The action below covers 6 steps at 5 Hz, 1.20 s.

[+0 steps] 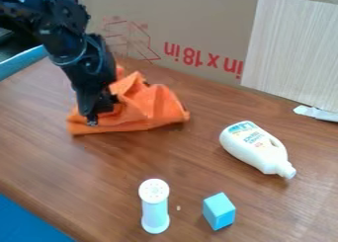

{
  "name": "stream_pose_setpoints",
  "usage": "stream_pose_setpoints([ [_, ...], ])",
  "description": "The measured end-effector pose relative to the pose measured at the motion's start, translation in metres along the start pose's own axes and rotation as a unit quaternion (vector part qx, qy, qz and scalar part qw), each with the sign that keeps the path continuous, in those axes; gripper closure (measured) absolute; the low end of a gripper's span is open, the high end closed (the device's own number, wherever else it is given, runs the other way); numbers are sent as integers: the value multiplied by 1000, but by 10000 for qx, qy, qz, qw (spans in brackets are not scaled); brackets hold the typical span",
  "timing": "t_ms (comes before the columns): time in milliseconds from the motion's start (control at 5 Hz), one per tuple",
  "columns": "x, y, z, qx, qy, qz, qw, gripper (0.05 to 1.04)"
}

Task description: Unfolds the cloth from top left to bottom right

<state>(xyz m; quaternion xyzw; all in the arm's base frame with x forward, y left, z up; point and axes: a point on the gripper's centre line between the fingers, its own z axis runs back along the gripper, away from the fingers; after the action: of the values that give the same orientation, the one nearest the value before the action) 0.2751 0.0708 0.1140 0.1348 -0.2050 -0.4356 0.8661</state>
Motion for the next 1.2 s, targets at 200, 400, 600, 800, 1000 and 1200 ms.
stream_pose_setpoints([
  [200,0,-18,13,-109,-150,-197,9996,1010],
  [400,-7,-34,24,-307,-321,-352,9984,1010],
  [600,-11,-49,31,-470,-459,-596,9961,1010],
  [800,-19,-60,36,-661,-590,-768,9931,1010],
  [1000,-23,-68,38,-942,-701,-769,9901,1010],
  [1200,-26,-73,41,-1385,-903,-627,9842,1010],
])
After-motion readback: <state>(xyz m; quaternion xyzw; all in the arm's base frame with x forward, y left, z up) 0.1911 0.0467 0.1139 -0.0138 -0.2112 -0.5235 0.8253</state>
